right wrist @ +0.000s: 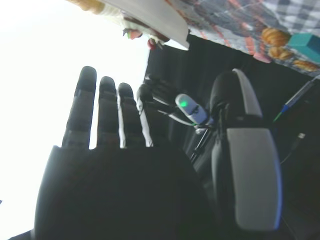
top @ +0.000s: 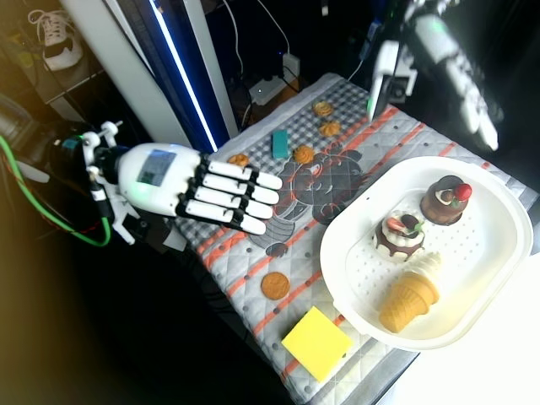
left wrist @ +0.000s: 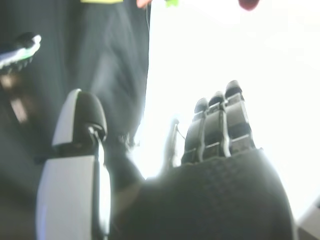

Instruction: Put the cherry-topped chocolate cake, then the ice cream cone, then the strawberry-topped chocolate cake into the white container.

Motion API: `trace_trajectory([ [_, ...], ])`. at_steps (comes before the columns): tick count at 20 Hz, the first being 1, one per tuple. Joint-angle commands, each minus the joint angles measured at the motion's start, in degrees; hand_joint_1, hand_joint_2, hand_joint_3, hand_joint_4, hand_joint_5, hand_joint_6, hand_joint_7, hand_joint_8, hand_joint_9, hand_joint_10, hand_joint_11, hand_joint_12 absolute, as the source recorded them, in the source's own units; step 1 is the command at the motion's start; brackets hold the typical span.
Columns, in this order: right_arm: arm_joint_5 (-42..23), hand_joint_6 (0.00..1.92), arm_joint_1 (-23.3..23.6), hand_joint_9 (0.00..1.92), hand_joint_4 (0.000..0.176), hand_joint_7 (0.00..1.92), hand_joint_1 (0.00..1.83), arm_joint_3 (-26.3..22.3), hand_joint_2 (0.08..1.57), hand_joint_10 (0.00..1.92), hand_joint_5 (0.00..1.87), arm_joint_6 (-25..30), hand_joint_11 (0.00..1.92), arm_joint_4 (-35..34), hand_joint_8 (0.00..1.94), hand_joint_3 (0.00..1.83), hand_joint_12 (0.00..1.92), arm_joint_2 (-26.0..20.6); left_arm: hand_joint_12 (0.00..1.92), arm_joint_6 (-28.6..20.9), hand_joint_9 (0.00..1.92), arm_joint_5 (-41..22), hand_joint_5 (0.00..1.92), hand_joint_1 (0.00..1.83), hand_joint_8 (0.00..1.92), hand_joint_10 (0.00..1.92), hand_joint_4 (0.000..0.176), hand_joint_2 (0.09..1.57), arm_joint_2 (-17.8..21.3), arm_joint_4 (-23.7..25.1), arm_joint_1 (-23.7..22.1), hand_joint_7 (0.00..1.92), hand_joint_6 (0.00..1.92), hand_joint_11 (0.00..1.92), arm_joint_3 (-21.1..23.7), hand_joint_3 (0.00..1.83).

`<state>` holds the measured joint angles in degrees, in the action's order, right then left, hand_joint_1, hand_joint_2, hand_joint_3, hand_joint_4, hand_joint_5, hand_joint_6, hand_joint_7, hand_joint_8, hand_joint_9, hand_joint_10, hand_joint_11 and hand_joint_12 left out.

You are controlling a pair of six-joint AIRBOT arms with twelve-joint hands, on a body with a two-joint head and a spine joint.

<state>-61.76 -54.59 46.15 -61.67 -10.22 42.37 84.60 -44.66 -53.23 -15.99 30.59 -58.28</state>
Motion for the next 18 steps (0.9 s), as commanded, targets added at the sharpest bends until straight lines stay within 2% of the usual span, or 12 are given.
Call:
trace_trajectory([
  [1, -8.8, 0.00, 0.2, 0.04, 0.039, 0.00, 0.60, -0.1, 1.20, 0.00, 0.00, 0.0, 0.00, 0.0, 0.00, 0.01, 0.33, -0.6, 0.82, -2.0, 0.05, -12.9, 0.00, 0.79, 0.00, 0.01, 0.176, 1.11, 1.3, 0.7, 1.0, 0.00, 0.00, 0.00, 0.8, 0.00],
  [3, -10.2, 0.00, 0.2, 0.02, 0.004, 0.00, 0.60, -0.3, 1.21, 0.01, 0.00, 0.0, 0.00, -0.2, 0.00, 0.00, 0.53, -0.8, 0.83, -3.9, 0.06, -18.2, 0.00, 0.80, 0.00, 0.01, 0.176, 1.13, 3.2, 0.4, 4.8, 0.00, 0.00, 0.00, 3.0, 0.00],
  [4, -11.5, 0.00, 0.2, 0.03, 0.000, 0.00, 0.59, -0.4, 1.21, 0.01, 0.00, 0.0, 0.00, -0.6, 0.00, 0.00, 0.66, -1.1, 0.80, -5.8, 0.06, -23.4, 0.00, 0.80, 0.00, 0.01, 0.176, 1.15, 4.6, 0.0, 8.4, 0.00, 0.00, 0.00, 5.0, 0.01],
  [6, -12.8, 0.00, 0.2, 0.02, 0.009, 0.00, 0.65, -0.4, 1.22, 0.00, 0.00, 0.0, 0.00, -1.1, 0.00, 0.00, 0.67, -1.1, 0.69, -6.0, 0.05, -28.9, 0.00, 0.81, 0.00, 0.00, 0.171, 1.19, 6.1, -1.5, 12.7, 0.00, 0.00, 0.00, 7.2, 0.01],
  [7, -14.0, 0.00, 0.2, 0.00, 0.009, 0.00, 0.65, -0.4, 1.22, 0.00, 0.00, 0.0, 0.00, -1.5, 0.00, 0.00, 0.66, -1.1, 0.63, -6.2, 0.02, -32.1, 0.00, 0.81, 0.00, 0.00, 0.160, 1.21, 7.0, -2.4, 15.2, 0.00, 0.00, 0.00, 8.6, 0.01],
  [8, -14.7, 0.00, 0.2, 0.00, 0.027, 0.00, 0.64, -0.5, 1.23, 0.00, 0.00, 0.0, 0.00, -1.9, 0.00, 0.00, 0.53, -1.2, 0.47, -6.4, 0.00, -33.9, 0.00, 0.77, 0.00, 0.00, 0.173, 1.21, 7.4, -3.1, 16.6, 0.00, 0.00, 0.00, 9.3, 0.00],
  [9, -15.9, 0.00, 0.2, 0.00, 0.033, 0.00, 0.66, -0.6, 1.22, 0.00, 0.00, 0.0, 0.00, -2.4, 0.00, 0.00, 0.49, -1.4, 0.36, -7.5, 0.00, -36.6, 0.00, 0.73, 0.00, 0.00, 0.166, 1.20, 8.0, -3.7, 18.6, 0.00, 0.00, 0.00, 10.0, 0.00],
  [11, -17.6, 0.00, 0.1, 0.00, 0.040, 0.00, 0.65, -0.7, 1.22, 0.00, 0.00, -0.1, 0.00, -2.7, 0.00, 0.00, 0.47, -1.6, 0.40, -9.6, 0.00, -39.8, 0.00, 0.73, 0.00, 0.00, 0.168, 1.21, 8.9, -4.3, 21.0, 0.00, 0.00, 0.00, 10.7, 0.00],
  [13, -19.1, 0.00, 0.2, 0.00, 0.049, 0.00, 0.62, -0.9, 1.21, 0.00, 0.00, -0.1, 0.00, -2.7, 0.00, 0.00, 0.32, -1.9, 0.47, -9.7, 0.00, -43.0, 0.00, 0.70, 0.00, 0.00, 0.164, 1.24, 9.8, -4.8, 23.1, 0.00, 0.00, 0.00, 11.8, 0.00],
  [15, -20.7, 0.00, 0.2, 0.00, 0.067, 0.00, 0.61, -1.2, 1.21, 0.00, 0.00, -0.1, 0.00, -3.2, 0.00, 0.00, 0.21, -2.3, 0.60, -9.7, 0.02, -46.5, 0.00, 0.68, 0.00, 0.01, 0.176, 1.22, 10.5, -5.6, 25.0, 0.00, 0.00, 0.00, 12.7, 0.00],
  [16, -21.3, 0.00, 0.1, 0.00, 0.052, 0.00, 0.54, -1.2, 1.21, 0.00, 0.00, -0.2, 0.00, -3.5, 0.00, 0.00, 0.20, -2.2, 0.63, -10.1, 0.04, -47.2, 0.00, 0.69, 0.00, 0.01, 0.174, 1.22, 10.5, -6.0, 25.6, 0.00, 0.00, 0.00, 12.7, 0.00],
  [18, -22.2, 0.00, 0.1, 0.00, 0.040, 0.00, 0.50, -1.2, 1.22, 0.00, 0.00, -0.5, 0.00, -3.8, 0.00, 0.00, 0.03, -2.4, 0.50, -13.2, 0.02, -46.8, 0.00, 0.71, 0.00, 0.00, 0.163, 1.20, 11.0, -6.0, 27.2, 0.00, 0.00, 0.00, 12.4, 0.00],
])
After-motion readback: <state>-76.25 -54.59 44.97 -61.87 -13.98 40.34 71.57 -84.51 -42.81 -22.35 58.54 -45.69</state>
